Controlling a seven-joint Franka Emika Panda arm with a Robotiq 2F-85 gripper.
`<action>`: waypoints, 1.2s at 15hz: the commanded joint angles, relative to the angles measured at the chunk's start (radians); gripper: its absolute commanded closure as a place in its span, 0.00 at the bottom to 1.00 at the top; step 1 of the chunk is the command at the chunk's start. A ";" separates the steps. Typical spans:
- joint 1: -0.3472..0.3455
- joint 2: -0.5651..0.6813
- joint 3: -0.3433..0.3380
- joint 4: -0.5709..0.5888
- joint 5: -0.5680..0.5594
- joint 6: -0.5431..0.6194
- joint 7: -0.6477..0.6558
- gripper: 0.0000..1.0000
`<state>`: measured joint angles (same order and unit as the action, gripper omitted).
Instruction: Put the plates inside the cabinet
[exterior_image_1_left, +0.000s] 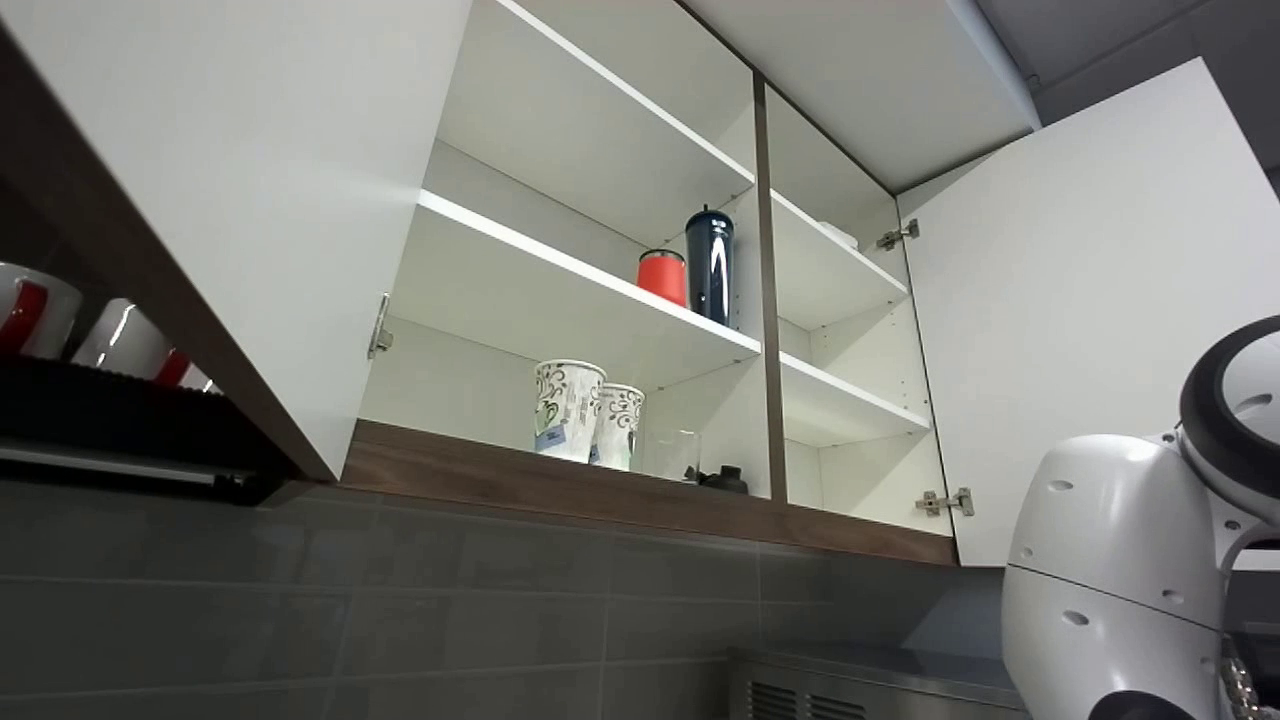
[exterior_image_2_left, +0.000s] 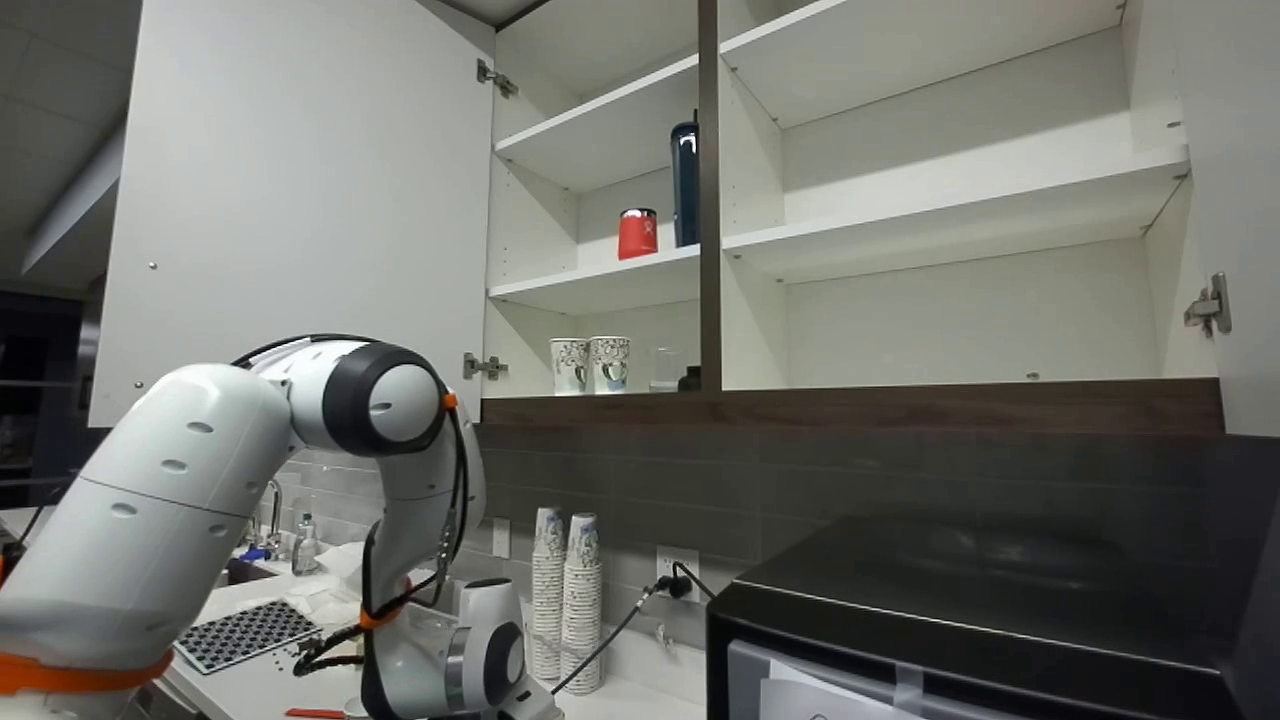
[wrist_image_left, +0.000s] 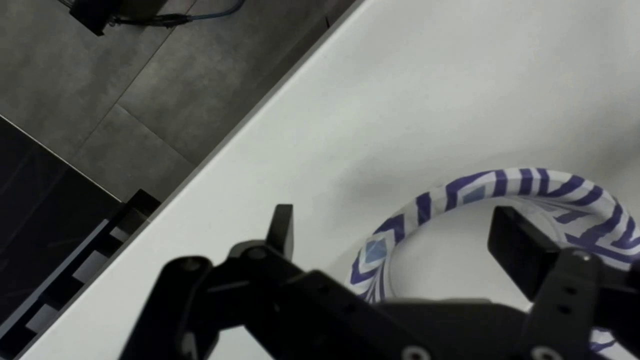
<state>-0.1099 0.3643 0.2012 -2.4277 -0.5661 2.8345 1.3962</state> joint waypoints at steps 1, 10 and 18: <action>0.010 0.052 -0.015 0.035 -0.002 0.024 0.030 0.25; 0.009 0.076 -0.017 0.059 0.002 0.034 0.057 0.95; -0.024 0.015 -0.030 -0.001 0.077 0.236 0.210 0.99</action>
<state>-0.1228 0.4032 0.1874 -2.3856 -0.5270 2.9895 1.5276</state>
